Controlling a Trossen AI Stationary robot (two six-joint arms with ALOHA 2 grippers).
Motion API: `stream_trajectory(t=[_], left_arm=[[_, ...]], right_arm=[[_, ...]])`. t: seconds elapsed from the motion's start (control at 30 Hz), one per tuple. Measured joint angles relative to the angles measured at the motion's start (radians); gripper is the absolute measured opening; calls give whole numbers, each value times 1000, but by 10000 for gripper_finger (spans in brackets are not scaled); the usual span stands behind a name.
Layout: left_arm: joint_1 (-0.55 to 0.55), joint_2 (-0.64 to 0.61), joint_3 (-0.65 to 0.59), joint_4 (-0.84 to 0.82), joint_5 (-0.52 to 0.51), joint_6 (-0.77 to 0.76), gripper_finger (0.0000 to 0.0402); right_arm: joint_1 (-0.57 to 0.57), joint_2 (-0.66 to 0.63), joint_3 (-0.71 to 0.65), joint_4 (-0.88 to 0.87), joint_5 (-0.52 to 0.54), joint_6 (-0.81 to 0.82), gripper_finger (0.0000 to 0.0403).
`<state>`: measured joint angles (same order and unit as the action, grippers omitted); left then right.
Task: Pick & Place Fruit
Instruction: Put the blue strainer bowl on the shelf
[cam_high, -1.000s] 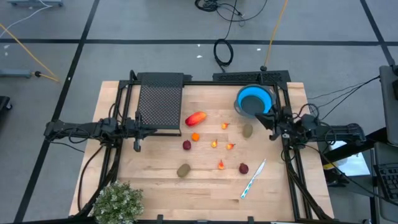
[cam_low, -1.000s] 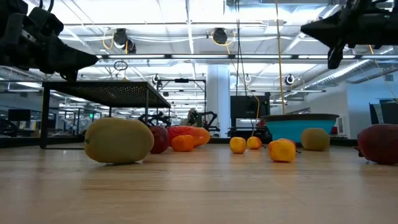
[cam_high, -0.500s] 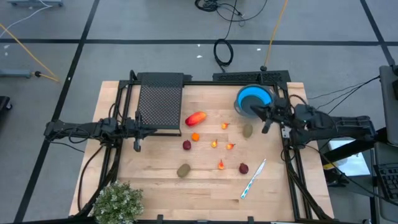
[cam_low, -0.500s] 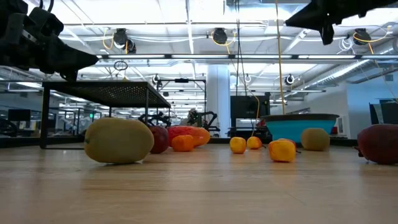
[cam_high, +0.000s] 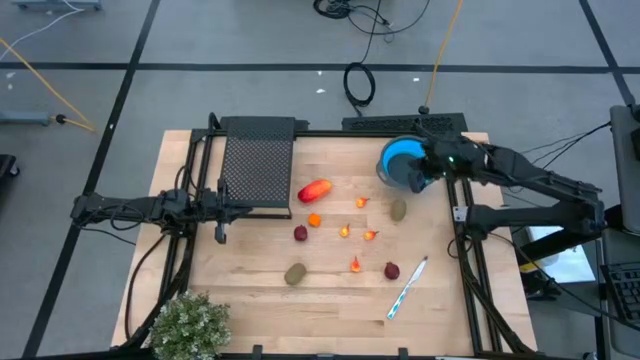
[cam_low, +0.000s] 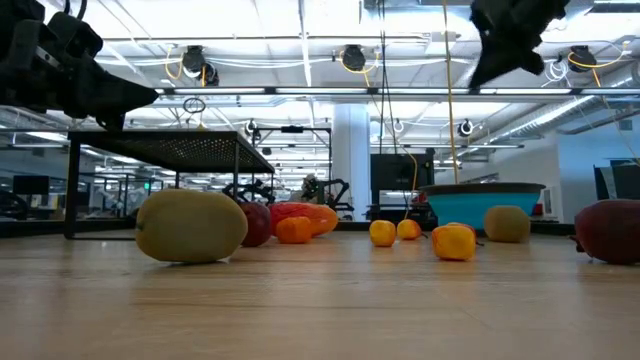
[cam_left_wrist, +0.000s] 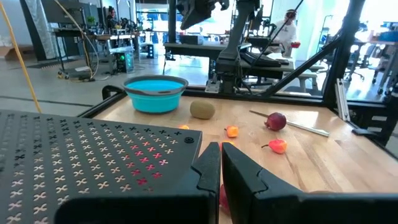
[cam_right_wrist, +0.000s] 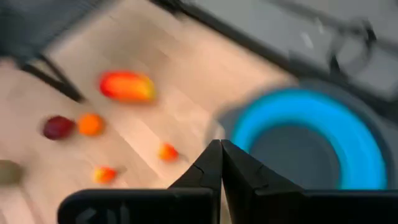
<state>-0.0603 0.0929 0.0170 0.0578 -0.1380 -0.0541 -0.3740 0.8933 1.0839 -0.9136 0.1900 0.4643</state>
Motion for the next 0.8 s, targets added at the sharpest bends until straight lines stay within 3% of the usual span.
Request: stream_trajectory(t=[0.2, 0.37, 0.6, 0.8], left_arm=[[0, 0, 0, 0, 1, -84, 15], [0, 0, 1, 4, 1, -133, 15], [0, 0, 1, 4, 1, -139, 15], [0, 0, 1, 3, 1, -138, 15]], right_arm=[[-117, 79, 24, -242, -65, 139, 0], [-186, 127, 22, -403, -61, 180, 0], [-269, 153, 22, -414, 11, 153, 4], [-313, 157, 22, -407, 20, 98, 43]])
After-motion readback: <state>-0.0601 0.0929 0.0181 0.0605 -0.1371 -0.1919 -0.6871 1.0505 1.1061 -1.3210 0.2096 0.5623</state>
